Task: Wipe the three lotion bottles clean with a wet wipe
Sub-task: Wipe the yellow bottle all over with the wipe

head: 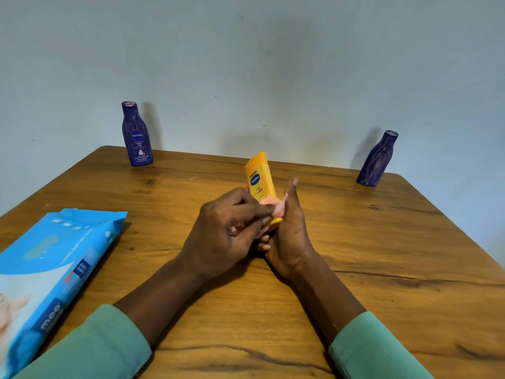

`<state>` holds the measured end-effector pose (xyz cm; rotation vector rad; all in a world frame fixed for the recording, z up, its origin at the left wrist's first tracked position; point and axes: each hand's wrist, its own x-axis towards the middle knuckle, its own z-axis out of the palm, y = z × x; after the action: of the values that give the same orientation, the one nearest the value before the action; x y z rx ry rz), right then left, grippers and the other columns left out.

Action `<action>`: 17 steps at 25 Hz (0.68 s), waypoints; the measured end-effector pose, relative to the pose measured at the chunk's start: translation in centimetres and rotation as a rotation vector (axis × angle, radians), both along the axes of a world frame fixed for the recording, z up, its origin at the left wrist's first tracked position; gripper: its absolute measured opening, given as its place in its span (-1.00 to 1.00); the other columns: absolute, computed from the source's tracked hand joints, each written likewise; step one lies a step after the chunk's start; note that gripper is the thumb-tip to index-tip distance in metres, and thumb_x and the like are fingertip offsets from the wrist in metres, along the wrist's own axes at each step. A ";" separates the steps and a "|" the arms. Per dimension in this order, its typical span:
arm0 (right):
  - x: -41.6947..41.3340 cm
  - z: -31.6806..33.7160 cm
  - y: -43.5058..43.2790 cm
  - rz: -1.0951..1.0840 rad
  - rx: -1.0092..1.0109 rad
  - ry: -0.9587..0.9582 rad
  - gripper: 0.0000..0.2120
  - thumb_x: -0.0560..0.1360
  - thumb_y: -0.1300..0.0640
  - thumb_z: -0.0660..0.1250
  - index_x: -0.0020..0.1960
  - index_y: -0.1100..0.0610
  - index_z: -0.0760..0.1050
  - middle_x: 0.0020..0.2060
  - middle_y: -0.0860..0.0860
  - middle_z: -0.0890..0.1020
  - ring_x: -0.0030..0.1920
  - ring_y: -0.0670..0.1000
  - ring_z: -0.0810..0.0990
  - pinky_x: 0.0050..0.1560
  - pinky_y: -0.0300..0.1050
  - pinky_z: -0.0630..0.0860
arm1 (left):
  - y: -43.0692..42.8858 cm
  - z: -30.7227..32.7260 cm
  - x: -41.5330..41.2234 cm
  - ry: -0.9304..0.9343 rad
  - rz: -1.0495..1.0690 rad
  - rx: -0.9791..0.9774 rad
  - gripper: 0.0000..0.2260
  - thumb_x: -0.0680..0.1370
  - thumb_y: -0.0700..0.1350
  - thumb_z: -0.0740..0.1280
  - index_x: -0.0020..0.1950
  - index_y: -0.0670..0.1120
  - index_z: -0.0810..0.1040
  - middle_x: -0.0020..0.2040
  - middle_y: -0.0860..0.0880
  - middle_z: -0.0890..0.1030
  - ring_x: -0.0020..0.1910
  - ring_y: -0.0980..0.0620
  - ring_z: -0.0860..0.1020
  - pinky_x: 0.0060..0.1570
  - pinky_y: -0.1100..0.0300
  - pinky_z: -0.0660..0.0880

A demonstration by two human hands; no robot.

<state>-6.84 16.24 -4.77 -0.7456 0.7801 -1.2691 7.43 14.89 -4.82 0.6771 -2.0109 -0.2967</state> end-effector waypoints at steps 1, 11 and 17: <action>0.1 0.0 0.0 0.029 -0.010 0.025 -0.21 0.58 -0.51 -0.05 0.25 0.14 0.53 -0.38 0.03 0.50 -0.52 -0.13 0.32 -0.53 -0.26 0.11 | -0.5 0.0 0.2 0.070 0.060 0.033 -0.79 0.57 -0.15 0.45 0.19 -0.11 0.72 0.00 0.00 0.65 0.01 0.11 0.63 -0.05 0.23 0.59; 0.2 -0.5 -0.3 -0.054 0.023 -0.082 -0.33 0.63 -0.37 0.14 0.32 0.21 0.51 -0.11 0.14 0.68 -0.02 0.12 0.65 0.06 0.06 0.60 | 1.7 -0.2 -0.9 0.008 0.001 -0.055 -0.76 0.57 -0.22 0.46 0.24 -0.12 0.71 0.03 -0.05 0.64 0.03 0.07 0.62 0.03 0.29 0.53; -0.5 -0.1 0.3 0.025 -0.020 0.091 -0.50 0.59 -0.34 0.23 0.08 0.12 0.48 -0.32 0.04 0.50 -0.56 -0.13 0.33 -0.61 -0.30 0.25 | 1.0 0.0 -0.8 0.166 0.102 0.010 -0.79 0.55 -0.19 0.48 0.19 -0.11 0.72 -0.01 -0.03 0.67 -0.02 0.05 0.64 -0.13 0.12 0.61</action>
<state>-7.37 16.51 -4.89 -0.8311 0.8305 -1.2286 6.60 15.85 -4.83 0.7346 -1.8124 -0.2930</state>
